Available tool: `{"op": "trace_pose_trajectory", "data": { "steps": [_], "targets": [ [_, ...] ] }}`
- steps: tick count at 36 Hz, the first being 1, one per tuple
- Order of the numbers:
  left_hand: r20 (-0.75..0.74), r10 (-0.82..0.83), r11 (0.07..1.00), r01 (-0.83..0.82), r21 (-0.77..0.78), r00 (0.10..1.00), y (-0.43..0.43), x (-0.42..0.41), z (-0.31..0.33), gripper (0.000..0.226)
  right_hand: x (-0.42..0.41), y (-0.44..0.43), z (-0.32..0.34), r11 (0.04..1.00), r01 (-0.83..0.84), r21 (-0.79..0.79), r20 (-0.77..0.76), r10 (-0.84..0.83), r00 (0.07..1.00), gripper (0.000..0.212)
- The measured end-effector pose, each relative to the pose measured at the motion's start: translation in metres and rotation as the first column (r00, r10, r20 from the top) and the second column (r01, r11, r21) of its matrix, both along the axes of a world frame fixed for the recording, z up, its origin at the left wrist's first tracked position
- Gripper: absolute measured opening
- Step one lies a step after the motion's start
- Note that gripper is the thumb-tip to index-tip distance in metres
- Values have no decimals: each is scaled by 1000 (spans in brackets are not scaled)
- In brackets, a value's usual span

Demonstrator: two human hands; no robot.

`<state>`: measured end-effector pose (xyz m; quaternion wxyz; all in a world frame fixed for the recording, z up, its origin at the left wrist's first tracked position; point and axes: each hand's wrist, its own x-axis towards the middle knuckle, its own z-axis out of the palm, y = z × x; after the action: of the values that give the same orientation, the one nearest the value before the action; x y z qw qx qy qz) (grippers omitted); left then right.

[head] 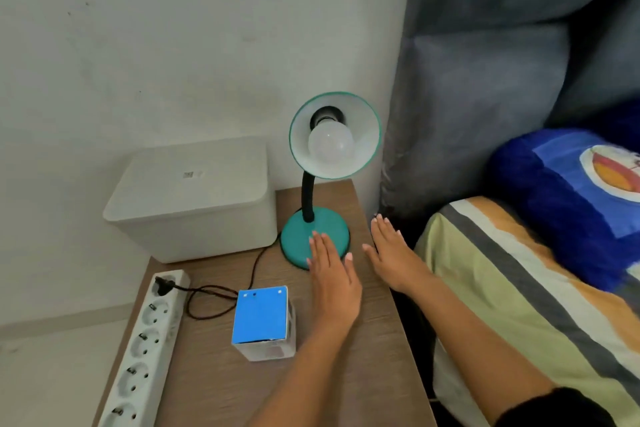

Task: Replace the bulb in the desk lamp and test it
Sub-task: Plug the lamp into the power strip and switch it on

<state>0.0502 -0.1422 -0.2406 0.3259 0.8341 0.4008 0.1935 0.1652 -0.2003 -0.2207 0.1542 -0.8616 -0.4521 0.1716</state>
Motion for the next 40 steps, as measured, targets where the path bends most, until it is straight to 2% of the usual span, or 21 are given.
{"op": "trace_pose_trajectory", "data": {
  "steps": [6,12,18,33,40],
  "targets": [
    [-26,176,984,-176,18,984,17,-5,-18,60,-10,29,-21,996,-33,84,-106,42,993,63],
    [-58,240,971,-239,13,969,33,-11,-29,60,-24,58,-36,986,7,168,-171,22,985,66],
    [-65,232,972,-228,63,971,38,-14,-36,59,-32,66,-47,964,92,250,-217,-37,975,75],
    [-61,228,973,-224,61,972,39,-18,-38,60,-38,68,-57,941,155,300,-108,-128,986,72],
    [-29,209,977,-207,55,977,42,-19,-38,60,-35,70,-55,932,178,315,-223,-110,969,71]
  ]
}}
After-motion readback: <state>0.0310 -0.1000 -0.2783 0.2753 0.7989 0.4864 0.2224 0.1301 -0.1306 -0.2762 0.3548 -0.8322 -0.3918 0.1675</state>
